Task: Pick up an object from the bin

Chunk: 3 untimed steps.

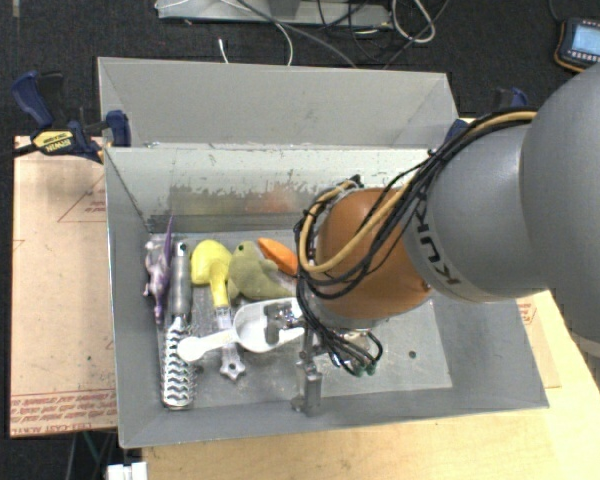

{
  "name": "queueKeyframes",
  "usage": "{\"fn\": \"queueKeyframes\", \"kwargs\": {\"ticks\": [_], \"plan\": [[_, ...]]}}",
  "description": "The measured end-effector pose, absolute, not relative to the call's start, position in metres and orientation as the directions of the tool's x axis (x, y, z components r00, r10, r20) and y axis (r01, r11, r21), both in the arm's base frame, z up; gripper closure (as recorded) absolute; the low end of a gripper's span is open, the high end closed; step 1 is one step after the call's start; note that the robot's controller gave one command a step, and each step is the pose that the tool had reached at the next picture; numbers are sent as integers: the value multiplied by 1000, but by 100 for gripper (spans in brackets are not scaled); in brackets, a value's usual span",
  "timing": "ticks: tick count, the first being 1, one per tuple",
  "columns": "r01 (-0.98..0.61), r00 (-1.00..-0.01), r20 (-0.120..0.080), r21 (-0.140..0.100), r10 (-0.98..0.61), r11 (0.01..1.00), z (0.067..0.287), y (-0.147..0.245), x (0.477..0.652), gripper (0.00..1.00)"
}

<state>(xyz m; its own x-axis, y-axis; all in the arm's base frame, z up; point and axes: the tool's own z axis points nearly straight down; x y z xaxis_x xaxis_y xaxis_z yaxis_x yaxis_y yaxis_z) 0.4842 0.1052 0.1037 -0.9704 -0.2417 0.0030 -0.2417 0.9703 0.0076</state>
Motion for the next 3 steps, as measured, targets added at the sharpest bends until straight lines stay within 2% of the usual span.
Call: {"fn": "queueKeyframes", "kwargs": {"ticks": [1,2,3], "plan": [[-394,-919,-32,9,-394,919,194,165,499,0],[-278,-961,0,8,-278,961,93,131,495,0],[-314,-949,-12,10,-314,949,168,142,498,0]]}}
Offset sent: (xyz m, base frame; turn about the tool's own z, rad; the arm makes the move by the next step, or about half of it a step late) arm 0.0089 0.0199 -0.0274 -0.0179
